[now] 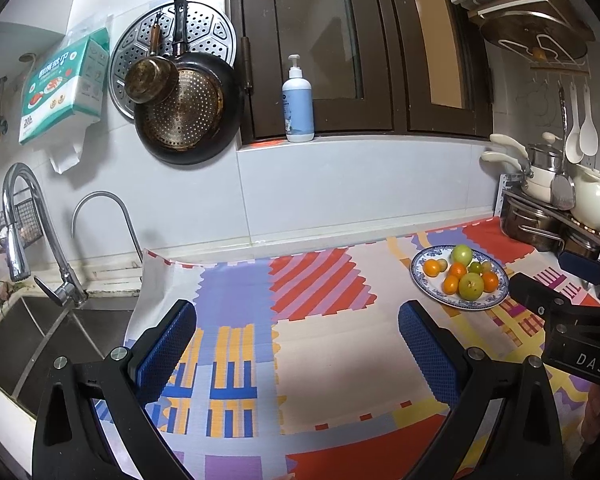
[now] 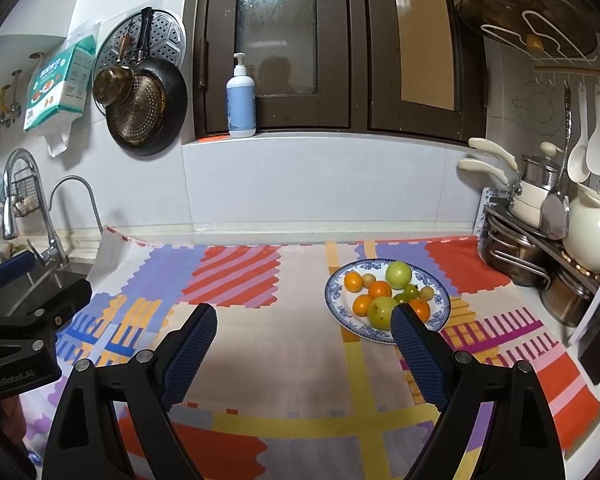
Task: Organize fruits
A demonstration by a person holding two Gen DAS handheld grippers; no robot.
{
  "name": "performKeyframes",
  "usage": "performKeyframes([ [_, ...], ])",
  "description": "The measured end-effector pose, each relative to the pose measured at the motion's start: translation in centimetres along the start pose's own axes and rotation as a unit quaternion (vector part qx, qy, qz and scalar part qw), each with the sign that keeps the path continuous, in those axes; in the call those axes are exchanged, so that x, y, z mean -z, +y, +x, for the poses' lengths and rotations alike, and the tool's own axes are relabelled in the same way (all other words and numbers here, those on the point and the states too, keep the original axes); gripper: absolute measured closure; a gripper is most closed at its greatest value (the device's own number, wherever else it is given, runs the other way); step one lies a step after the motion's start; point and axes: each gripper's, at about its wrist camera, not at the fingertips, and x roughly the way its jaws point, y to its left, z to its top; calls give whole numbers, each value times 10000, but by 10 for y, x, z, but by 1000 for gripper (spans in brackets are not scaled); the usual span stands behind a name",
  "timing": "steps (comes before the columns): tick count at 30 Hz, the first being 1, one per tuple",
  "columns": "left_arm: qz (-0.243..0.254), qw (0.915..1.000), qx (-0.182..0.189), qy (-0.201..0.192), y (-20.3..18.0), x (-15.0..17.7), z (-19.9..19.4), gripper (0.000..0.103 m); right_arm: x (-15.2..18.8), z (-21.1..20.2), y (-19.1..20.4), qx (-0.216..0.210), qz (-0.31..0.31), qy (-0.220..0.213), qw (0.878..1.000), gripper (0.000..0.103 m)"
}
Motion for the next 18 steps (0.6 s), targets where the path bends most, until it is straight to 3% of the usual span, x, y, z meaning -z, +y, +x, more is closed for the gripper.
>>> performKeyframes([
  [18,-47,9998,90,160,12,2,16,0,-1,11,13,63,-11,158,9999,14],
])
